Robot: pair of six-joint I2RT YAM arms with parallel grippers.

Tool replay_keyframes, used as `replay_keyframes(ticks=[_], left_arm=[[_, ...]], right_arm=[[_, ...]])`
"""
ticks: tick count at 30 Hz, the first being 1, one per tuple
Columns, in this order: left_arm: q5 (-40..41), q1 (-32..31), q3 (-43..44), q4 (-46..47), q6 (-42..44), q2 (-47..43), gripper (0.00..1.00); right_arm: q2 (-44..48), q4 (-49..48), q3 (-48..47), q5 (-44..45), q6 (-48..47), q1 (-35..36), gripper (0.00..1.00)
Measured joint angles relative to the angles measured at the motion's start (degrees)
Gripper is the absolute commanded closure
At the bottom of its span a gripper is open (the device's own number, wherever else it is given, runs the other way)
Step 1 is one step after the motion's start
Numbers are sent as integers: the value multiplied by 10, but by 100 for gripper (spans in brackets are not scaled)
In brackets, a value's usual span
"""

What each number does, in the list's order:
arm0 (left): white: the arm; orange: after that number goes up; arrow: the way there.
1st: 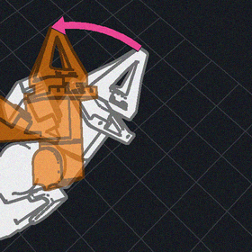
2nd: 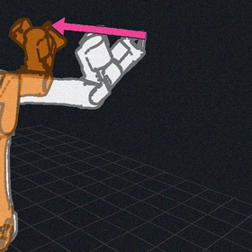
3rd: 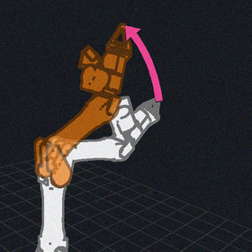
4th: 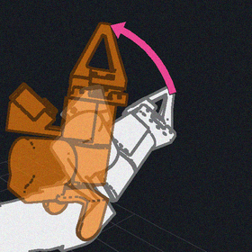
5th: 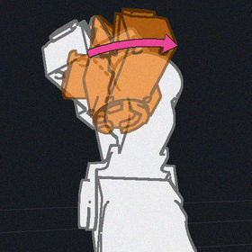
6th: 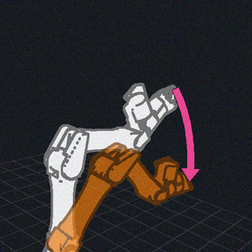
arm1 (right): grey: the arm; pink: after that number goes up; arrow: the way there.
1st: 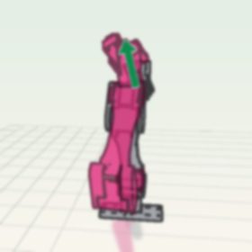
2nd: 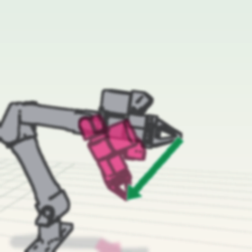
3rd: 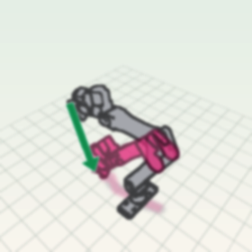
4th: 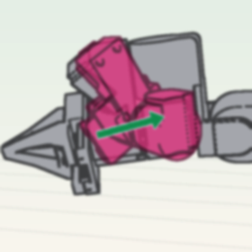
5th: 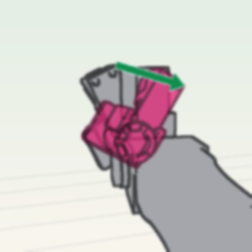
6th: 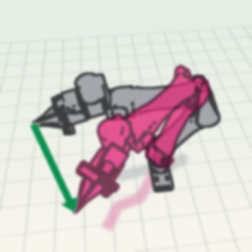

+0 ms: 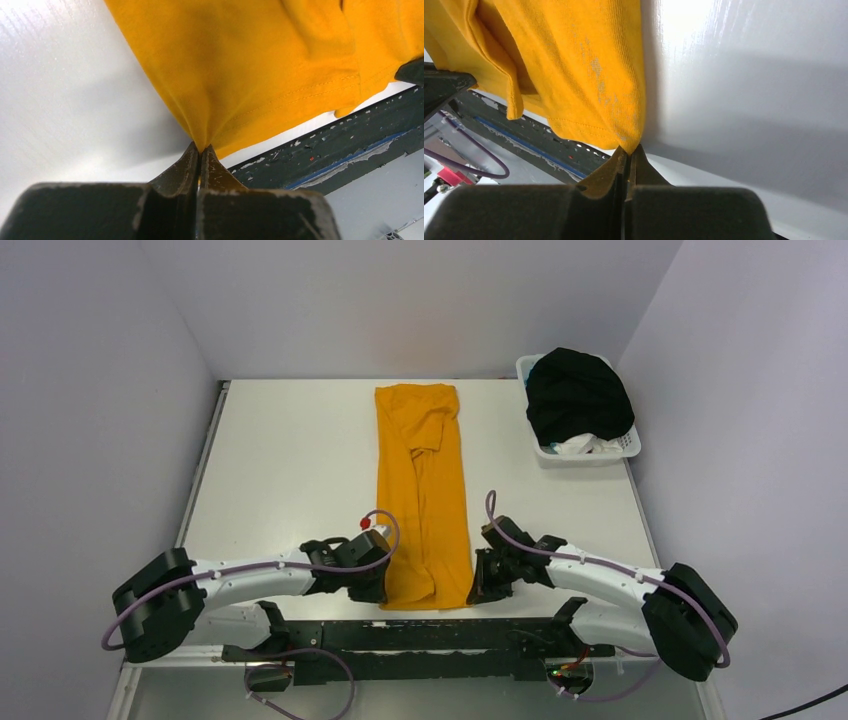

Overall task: Fold and stack the t-shirts
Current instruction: Grab the bottom of the folded rectangular tshirt with both arms

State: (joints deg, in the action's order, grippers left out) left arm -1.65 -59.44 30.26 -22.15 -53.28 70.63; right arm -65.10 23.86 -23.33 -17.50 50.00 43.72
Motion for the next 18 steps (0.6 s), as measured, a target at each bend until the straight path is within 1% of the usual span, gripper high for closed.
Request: replay_keyframes(ticks=[5, 12, 15, 18], left_arm=[[-17, 0, -19, -5, 1, -28, 100], [-59, -1, -23, -42, 13, -56, 100], [-60, 0, -17, -57, 17, -75, 100], [-68, 13, 3, -59, 32, -73, 100]], right_arm=[[23, 6, 9, -12, -1, 0, 100], [47, 10, 8, -50, -7, 4, 100], [60, 23, -8, -50, -16, 4, 100], [53, 27, -37, -45, -26, 4, 100]])
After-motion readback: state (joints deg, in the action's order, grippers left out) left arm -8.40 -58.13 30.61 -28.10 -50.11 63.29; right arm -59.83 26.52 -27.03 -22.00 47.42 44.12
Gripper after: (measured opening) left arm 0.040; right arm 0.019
